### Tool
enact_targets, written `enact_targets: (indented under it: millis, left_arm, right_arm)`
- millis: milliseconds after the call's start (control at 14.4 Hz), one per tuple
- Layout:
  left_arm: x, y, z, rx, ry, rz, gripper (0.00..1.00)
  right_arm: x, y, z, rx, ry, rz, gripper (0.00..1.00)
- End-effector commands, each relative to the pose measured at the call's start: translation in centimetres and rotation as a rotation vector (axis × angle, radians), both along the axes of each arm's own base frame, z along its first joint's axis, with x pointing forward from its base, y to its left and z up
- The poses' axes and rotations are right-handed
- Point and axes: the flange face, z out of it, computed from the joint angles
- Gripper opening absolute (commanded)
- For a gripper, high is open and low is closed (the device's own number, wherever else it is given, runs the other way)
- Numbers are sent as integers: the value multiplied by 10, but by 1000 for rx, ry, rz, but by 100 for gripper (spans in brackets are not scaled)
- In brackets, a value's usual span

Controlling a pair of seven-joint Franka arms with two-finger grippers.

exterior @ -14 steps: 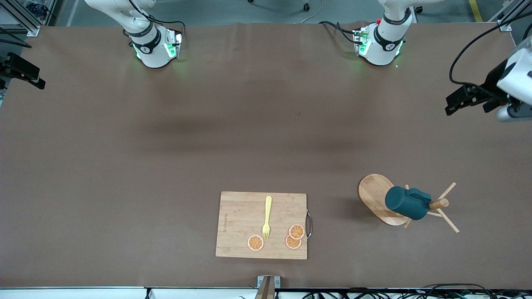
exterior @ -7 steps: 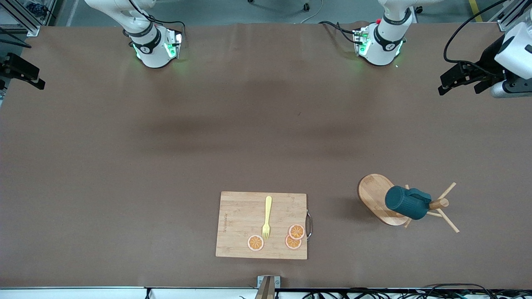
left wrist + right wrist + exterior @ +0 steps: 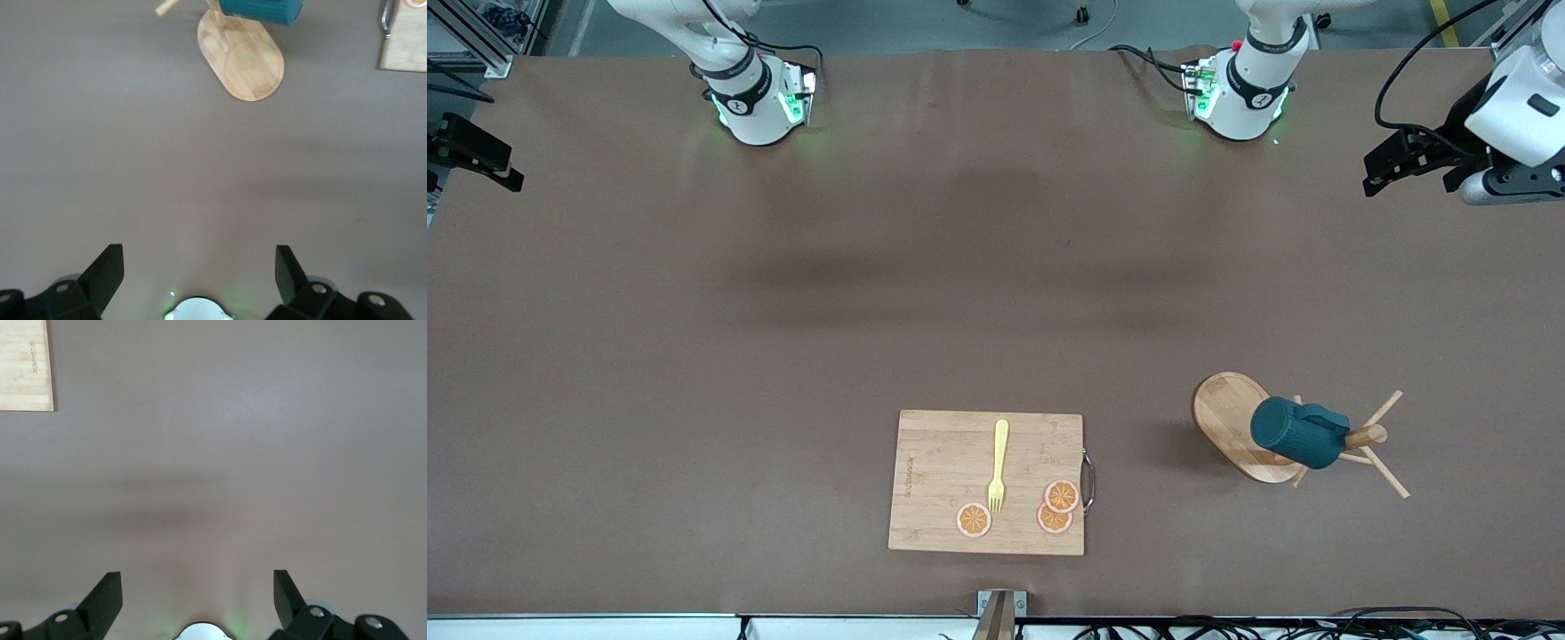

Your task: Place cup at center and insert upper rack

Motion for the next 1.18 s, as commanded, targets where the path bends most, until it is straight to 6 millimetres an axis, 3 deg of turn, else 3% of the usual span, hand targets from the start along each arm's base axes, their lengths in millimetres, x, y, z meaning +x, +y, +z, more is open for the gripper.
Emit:
enact_targets:
  millis: [0, 486, 1110]
  left_arm:
    - [-3, 4, 10, 20, -39, -20, 100]
    - [14, 5, 23, 6, -112, -49, 100]
    - [16, 4, 22, 5, -105, -49, 100]
  right_arm:
    - [-8, 1, 4, -2, -2, 14, 100]
    - [-6, -2, 3, 2, -8, 51, 100]
    - [-7, -6, 2, 13, -3, 54, 100]
